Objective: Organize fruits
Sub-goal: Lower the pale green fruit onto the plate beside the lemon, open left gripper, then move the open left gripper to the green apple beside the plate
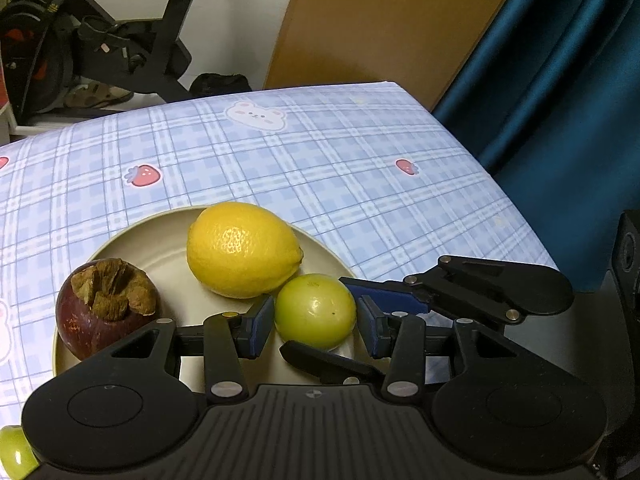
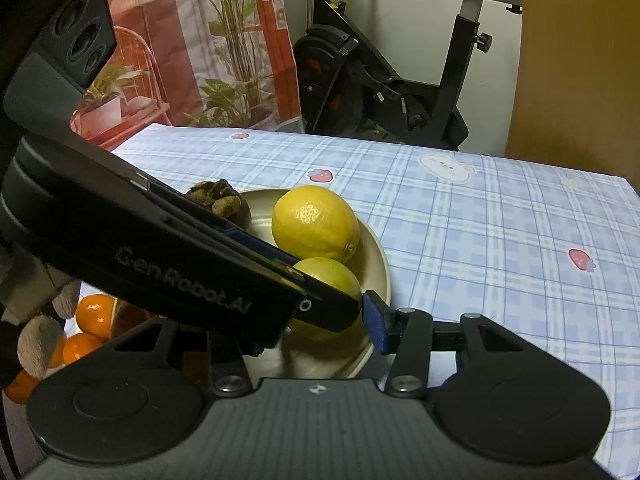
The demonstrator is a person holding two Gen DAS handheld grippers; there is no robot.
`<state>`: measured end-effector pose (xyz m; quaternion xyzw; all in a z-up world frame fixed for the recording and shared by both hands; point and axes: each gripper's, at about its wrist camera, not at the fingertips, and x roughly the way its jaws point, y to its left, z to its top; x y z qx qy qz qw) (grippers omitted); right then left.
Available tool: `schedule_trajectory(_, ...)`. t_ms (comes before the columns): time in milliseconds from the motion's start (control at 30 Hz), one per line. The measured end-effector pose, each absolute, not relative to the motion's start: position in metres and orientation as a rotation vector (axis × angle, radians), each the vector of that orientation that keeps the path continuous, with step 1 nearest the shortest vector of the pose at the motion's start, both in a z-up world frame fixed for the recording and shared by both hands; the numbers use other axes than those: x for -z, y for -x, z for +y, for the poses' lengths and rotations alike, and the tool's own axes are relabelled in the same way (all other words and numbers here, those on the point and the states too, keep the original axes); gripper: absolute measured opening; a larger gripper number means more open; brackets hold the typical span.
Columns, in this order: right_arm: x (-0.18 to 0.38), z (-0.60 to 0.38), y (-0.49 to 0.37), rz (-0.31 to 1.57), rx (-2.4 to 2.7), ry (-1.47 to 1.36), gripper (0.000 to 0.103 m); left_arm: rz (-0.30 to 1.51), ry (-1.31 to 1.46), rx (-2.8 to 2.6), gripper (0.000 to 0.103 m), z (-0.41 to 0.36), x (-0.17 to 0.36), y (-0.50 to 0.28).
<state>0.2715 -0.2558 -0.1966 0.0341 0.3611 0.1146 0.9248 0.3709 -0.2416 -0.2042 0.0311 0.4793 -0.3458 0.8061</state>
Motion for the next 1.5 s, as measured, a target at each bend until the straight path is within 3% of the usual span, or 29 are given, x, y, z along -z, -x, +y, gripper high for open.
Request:
schedule_trajectory(133, 0.198, -0.254, -0.274, 0.749, -0.223, -0.064, 0.049, 1.027, -0.053, 0.727, 0.050, -0.240, 0.204, -0.372)
schedule_trajectory(267, 0.196, -0.253, -0.275, 0.752, -0.202, -0.075, 0.051, 0.998, -0.045, 0.714, 0.060, -0.232, 0.196, -0.368)
schedule_trajectory(367, 0.189, -0.254, -0.268, 0.734, -0.197, -0.077, 0.055, 0.972, -0.005, 0.710, 0.060, -0.216, 0.183, -0.366)
schedule_trajectory(833, 0.151, -0.252, -0.220, 0.652, -0.193, -0.140, 0.055, 0.815, 0.031, 0.553, 0.060, -0.107, 0.116, -0.324)
schedule_trajectory(1500, 0.151, -0.168, -0.171, 0.669, -0.350, -0.150, 0.055, 0.812, 0.017, 0.442, 0.060, -0.007, 0.122, -0.234)
